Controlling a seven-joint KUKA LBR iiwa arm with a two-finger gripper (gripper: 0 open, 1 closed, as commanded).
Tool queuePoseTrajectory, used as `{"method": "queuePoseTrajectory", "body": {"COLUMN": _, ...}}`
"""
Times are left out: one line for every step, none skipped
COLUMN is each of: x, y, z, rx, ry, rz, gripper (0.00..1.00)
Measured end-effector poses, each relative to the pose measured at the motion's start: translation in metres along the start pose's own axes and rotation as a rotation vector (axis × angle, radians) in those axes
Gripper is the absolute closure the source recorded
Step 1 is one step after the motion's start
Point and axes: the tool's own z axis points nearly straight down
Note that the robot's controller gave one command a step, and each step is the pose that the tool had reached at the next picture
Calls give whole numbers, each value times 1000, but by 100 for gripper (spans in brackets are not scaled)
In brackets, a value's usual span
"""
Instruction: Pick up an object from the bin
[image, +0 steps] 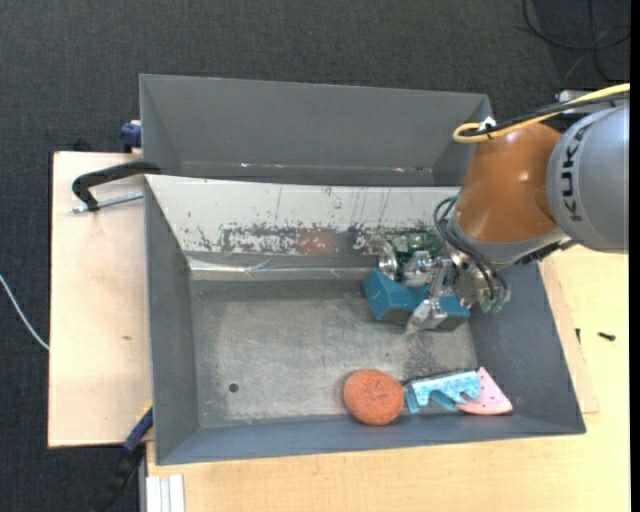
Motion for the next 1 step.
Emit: {"method": "queuePoseTrajectory", "body": {"x": -1, "y": 0, "z": -14, "rx": 1, "ry": -12, "rz": 0, "gripper": 100}}
